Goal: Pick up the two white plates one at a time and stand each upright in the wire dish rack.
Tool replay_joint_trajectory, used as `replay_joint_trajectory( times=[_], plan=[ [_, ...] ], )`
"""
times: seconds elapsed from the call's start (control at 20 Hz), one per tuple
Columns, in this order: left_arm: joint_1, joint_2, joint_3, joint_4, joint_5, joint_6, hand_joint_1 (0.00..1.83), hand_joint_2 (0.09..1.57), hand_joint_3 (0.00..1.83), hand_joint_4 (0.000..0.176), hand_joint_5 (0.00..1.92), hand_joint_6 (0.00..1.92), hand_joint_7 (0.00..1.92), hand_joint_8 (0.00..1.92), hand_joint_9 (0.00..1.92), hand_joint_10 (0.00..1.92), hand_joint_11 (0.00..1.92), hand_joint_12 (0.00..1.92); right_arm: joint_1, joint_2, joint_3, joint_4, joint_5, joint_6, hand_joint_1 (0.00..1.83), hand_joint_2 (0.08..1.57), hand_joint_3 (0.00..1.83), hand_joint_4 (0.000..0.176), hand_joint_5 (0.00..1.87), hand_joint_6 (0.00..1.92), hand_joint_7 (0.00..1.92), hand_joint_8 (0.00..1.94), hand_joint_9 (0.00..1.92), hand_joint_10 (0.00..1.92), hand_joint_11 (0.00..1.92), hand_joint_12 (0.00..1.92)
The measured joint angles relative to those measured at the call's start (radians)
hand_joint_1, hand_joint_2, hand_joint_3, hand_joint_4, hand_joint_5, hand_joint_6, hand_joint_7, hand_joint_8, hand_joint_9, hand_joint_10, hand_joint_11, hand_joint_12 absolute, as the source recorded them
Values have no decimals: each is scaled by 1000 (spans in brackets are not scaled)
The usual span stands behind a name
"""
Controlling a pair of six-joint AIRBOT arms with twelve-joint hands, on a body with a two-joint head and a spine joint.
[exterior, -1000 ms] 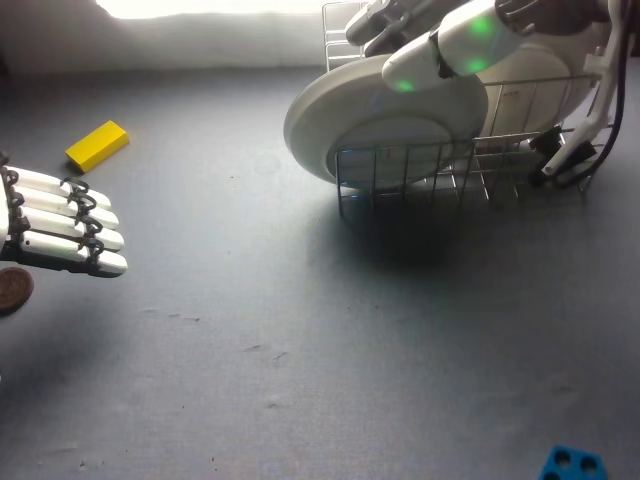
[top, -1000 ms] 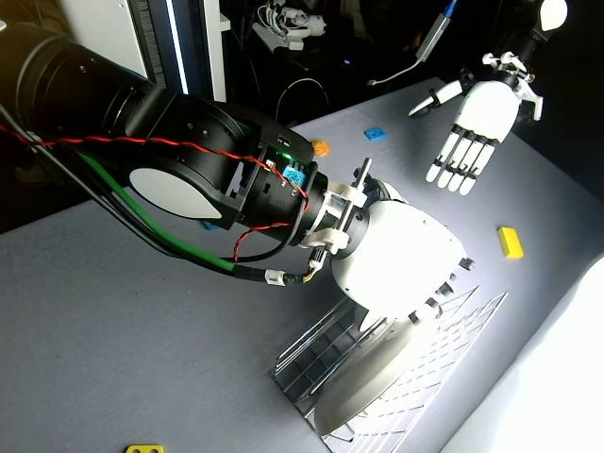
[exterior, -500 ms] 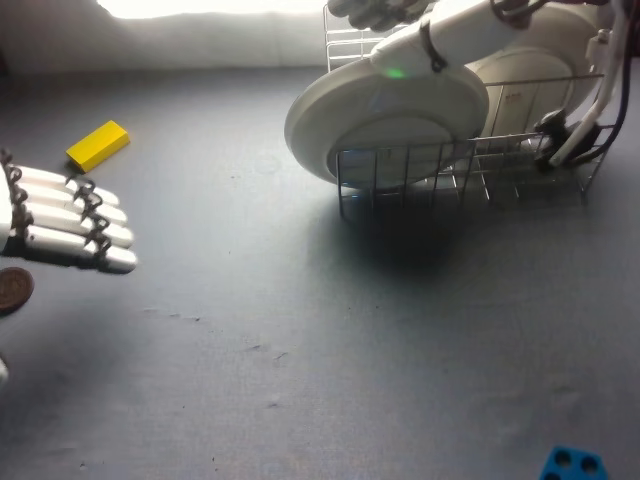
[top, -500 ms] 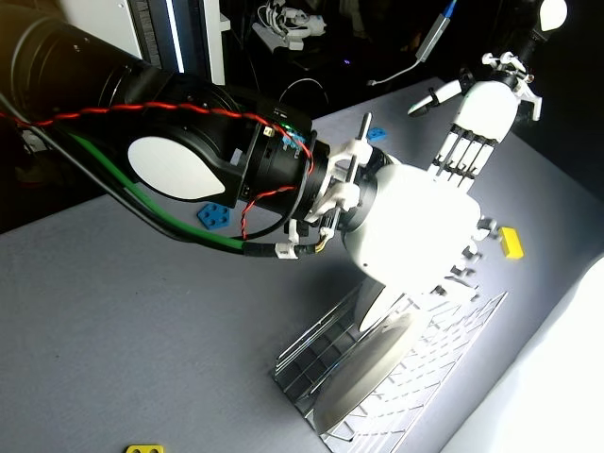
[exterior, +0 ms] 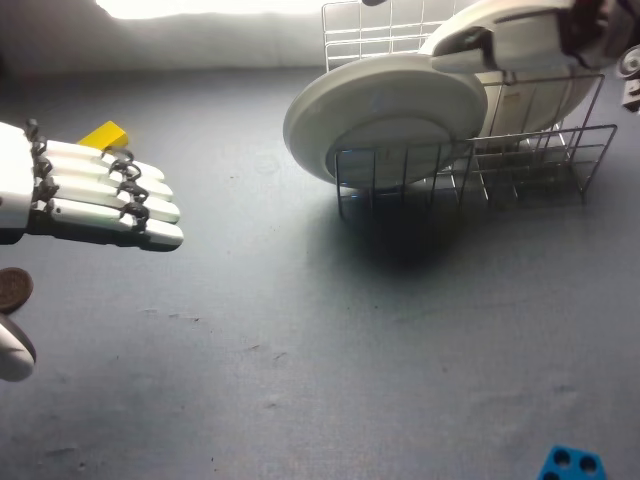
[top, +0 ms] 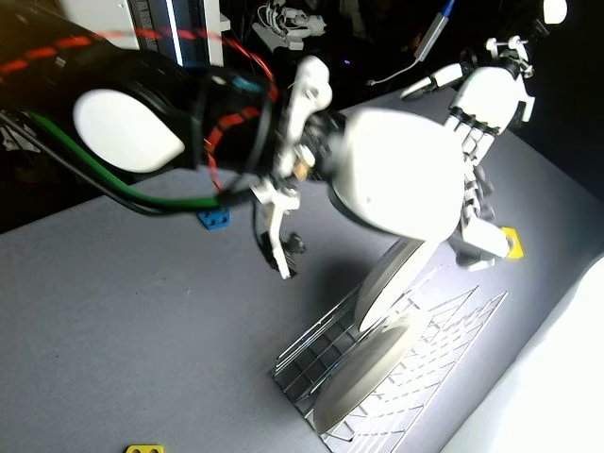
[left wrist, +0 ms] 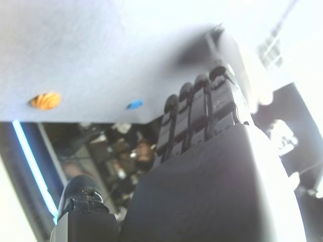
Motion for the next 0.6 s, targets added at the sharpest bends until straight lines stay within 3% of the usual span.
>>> replay_joint_trajectory(
  times=[0.3, 0.35, 0.45, 0.55, 0.6],
  plan=[
    [18, 18, -63, 99, 5, 63, 0, 960, 2, 0, 164, 1, 144, 2, 118, 7, 61, 56, -89, 115, -117, 21, 106, -168, 1143, 1067, 0, 0, 770, 20, 793, 8, 781, 15, 273, 1224],
    [19, 19, -66, 108, 5, 69, 0, 987, 0, 0, 186, 0, 197, 2, 183, 13, 11, 332, -96, 122, -124, 21, 112, -174, 1129, 1068, 0, 0, 779, 22, 795, 8, 781, 15, 273, 1225],
    [18, 20, -66, 97, 15, 73, 0, 1004, 0, 0, 308, 1, 370, 2, 353, 10, 0, 686, -111, 155, -149, 20, 127, -175, 1142, 1051, 0, 0, 814, 33, 817, 15, 807, 25, 305, 1227],
    [18, 20, -66, 95, 27, 74, 0, 1107, 5, 0, 442, 9, 535, 6, 510, 19, 59, 890, -127, 180, -164, 12, 164, -175, 1162, 1043, 0, 0, 906, 68, 901, 46, 884, 57, 362, 1252],
    [18, 21, -71, 95, 29, 73, 127, 1161, 5, 0, 568, 45, 651, 28, 640, 59, 142, 980, -128, 197, -175, 10, 169, -176, 1187, 1130, 3, 0, 901, 877, 890, 938, 943, 169, 459, 1326]
  ],
)
